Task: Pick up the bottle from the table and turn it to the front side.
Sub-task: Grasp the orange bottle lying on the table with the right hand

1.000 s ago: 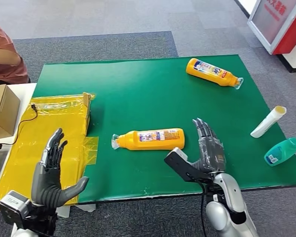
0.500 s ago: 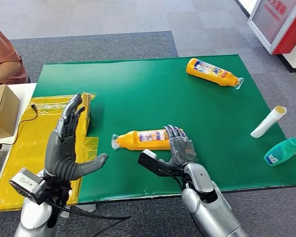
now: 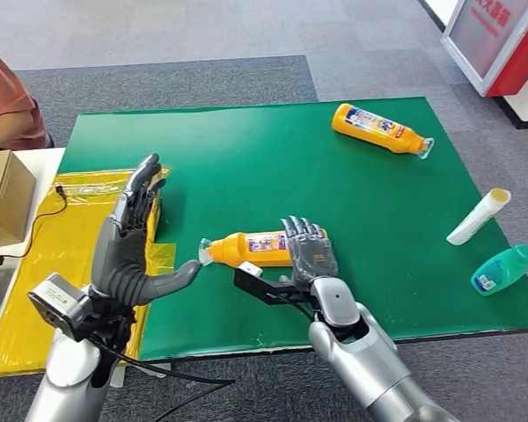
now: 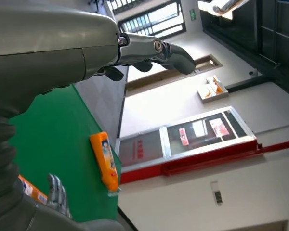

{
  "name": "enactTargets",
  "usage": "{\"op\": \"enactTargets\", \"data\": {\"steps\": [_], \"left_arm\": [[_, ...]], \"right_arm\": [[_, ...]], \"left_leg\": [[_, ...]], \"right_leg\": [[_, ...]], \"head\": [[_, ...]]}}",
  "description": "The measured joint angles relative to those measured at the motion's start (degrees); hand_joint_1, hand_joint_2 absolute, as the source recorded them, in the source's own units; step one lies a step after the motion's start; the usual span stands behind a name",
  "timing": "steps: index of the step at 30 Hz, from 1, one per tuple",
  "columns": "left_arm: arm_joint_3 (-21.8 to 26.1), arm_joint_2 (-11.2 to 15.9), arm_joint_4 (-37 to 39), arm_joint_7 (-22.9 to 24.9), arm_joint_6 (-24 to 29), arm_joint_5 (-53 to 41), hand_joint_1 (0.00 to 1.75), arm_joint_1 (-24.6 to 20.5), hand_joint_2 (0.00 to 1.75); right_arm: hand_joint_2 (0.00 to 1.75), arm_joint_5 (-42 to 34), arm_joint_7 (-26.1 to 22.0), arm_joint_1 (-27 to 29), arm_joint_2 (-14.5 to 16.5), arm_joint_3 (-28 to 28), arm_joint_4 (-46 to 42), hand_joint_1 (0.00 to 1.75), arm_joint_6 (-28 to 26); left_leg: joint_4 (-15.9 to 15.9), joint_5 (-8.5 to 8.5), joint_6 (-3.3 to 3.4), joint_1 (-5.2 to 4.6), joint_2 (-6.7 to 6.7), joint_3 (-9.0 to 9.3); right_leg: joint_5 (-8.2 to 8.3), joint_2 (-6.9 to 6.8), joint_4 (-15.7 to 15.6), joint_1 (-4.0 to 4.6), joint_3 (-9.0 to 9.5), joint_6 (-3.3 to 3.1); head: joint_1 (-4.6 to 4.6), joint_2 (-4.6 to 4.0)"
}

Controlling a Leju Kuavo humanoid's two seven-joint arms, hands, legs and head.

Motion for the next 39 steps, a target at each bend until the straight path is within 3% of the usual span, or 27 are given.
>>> {"op": "enactTargets", "data": {"steps": [6,13,25,39], "left_arm": [[-0.93,0.02,0.46,-1.14,-2.20,3.08,0.00,1.14,1.75],[-0.78,0.13,0.83,-2.75,-3.03,6.49,0.00,5.80,1.75],[0.84,0.43,0.72,-4.05,-3.03,6.64,0.00,7.22,1.75],[1.02,0.43,0.73,-4.11,-3.37,7.29,0.00,6.95,1.75]], "right_arm": [[1.75,6.71,1.57,-4.95,0.18,0.87,6.69,0.00,-1.58],[1.75,13.40,2.06,-7.94,0.42,0.96,14.07,0.00,-4.68],[1.75,14.71,-0.75,-9.82,1.46,1.82,24.90,0.00,-4.92],[1.75,12.80,-3.16,-14.29,2.72,1.82,31.32,0.00,-1.51]], "left_leg": [[0.00,0.00,0.02,-0.01,0.00,-0.01],[0.00,-0.02,0.02,-0.01,0.00,-0.03],[0.00,0.00,0.02,0.00,0.00,0.01],[0.00,0.08,0.01,0.00,0.01,0.30]], "right_leg": [[0.00,0.00,0.00,-0.01,0.02,0.02],[-0.03,-0.01,0.00,-0.01,-0.01,0.02],[-0.01,0.00,0.00,-0.01,0.03,0.02],[0.15,0.01,-0.02,-0.01,0.25,-0.06]], "head": [[0.01,0.00],[0.01,0.00],[0.01,0.00],[0.01,0.00]]}}
